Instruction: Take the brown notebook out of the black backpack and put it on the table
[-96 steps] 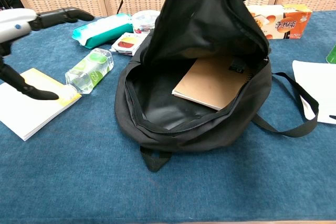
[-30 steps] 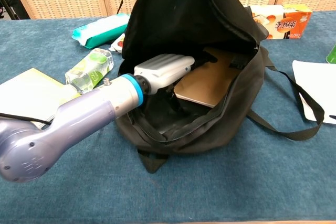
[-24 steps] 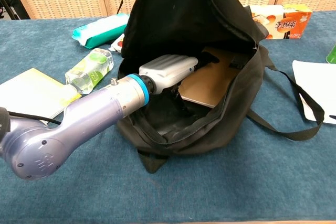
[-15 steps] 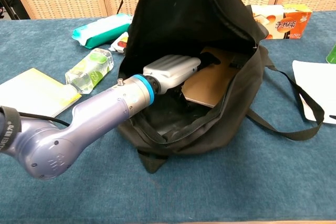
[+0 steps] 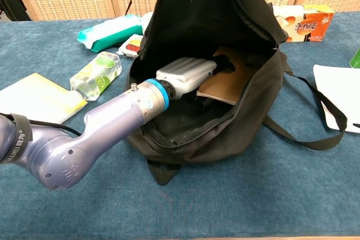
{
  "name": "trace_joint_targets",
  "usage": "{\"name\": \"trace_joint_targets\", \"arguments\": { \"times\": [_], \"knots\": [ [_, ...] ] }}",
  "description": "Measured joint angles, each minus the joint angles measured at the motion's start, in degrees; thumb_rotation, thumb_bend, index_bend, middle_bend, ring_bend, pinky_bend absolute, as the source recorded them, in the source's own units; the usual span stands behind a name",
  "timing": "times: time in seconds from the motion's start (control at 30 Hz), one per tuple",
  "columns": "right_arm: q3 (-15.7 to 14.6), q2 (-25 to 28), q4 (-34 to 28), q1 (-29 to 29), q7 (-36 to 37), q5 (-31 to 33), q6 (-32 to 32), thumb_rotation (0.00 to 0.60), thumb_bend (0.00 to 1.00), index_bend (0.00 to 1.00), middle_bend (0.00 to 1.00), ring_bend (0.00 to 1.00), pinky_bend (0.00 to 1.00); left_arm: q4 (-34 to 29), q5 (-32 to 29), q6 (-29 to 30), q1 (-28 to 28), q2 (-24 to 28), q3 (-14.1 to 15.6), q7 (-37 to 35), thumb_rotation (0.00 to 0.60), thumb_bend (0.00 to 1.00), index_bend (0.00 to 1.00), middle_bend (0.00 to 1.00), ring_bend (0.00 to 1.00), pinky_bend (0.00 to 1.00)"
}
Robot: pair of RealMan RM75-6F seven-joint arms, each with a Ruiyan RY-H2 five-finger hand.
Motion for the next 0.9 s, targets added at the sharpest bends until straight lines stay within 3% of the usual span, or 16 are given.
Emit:
{"name": "trace_joint_targets", "arguments": {
  "times": [0.13, 0.37, 0.63, 0.9],
  "knots": [
    [-0.1, 0.8, 0.0, -0.1, 0.9, 0.1, -0.2, 0.600, 0.44, 0.68, 0.58, 0.31, 0.31, 1.3, 0.4, 1.4, -0.1, -0.5, 0.3, 0.0, 0.600, 0.48, 0.33, 0.12, 0.09, 0.19],
    [-0.1, 2.0, 0.2, -0.2, 2.3, 0.2, -0.9, 0.600, 0.44, 0.68, 0.58, 0.31, 0.31, 4.1, 1.1, 3.0, -0.7, -1.7, 0.7, -1.2, 0.600, 0.49, 0.42, 0.20, 0.13, 0.29],
    [-0.3, 3.0, 0.7, -0.4, 3.9, -0.2, -1.3, 0.600, 0.44, 0.68, 0.58, 0.31, 0.31, 6.2, 2.6, 7.2, -0.5, -2.1, 1.4, -3.0, 0.600, 0.50, 0.74, 0.46, 0.34, 0.50],
    [-1.1, 3.2, 2.6, -0.6, 5.2, -1.1, -1.4, 0.600, 0.44, 0.68, 0.58, 0.31, 0.31, 9.6, 5.4, 12.2, 0.7, -2.3, 4.0, -8.6, 0.600, 0.51, 0.82, 0.53, 0.40, 0.55]
  ]
}}
